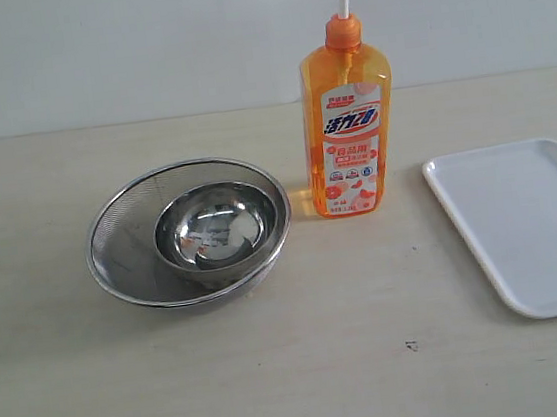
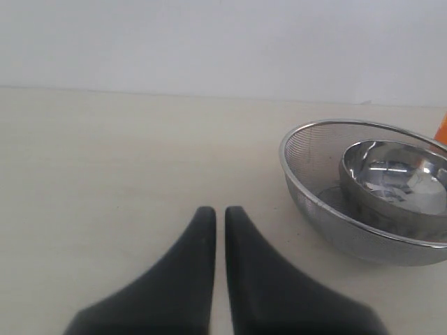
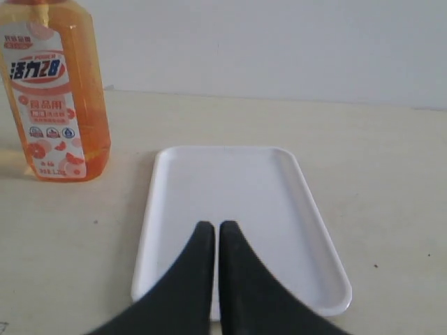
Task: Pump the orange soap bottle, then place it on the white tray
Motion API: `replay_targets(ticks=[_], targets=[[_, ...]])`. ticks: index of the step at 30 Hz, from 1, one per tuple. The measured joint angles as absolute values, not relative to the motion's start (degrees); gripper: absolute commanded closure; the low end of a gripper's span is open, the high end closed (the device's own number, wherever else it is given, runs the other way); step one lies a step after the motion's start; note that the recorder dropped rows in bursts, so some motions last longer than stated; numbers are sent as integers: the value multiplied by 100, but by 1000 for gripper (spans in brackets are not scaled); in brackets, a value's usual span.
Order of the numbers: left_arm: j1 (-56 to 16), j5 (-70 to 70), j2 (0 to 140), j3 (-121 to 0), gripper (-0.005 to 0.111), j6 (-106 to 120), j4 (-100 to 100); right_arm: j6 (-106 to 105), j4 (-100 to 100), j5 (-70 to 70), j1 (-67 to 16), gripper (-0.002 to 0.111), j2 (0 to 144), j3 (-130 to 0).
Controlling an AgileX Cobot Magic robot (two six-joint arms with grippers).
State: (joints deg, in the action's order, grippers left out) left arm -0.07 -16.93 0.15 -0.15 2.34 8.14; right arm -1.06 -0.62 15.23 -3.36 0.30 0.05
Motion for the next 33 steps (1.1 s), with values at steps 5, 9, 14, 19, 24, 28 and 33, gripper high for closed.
replay_targets(ticks=[5, 9, 14, 19, 24, 28, 33], targets=[[-7, -1693, 15, -15, 102, 234, 814, -106, -62, 1000, -336, 108, 30, 5], [-7, -1693, 15, -15, 102, 234, 814, -106, -62, 478, -336, 108, 30, 5], [-7, -1693, 15, -15, 102, 234, 814, -106, -62, 36, -336, 108, 30, 5], [-7, -1693, 15, -15, 102, 234, 814, -106, -62, -421, -336, 108, 30, 5], [-7, -1693, 15, -15, 102, 234, 814, -141, -62, -410, -336, 108, 30, -79], [-7, -1693, 15, -15, 102, 234, 814, -141, -62, -395, -336, 108, 95, -423], [-7, -1693, 15, -15, 102, 234, 814, -141, -62, -344, -336, 108, 593, -958]])
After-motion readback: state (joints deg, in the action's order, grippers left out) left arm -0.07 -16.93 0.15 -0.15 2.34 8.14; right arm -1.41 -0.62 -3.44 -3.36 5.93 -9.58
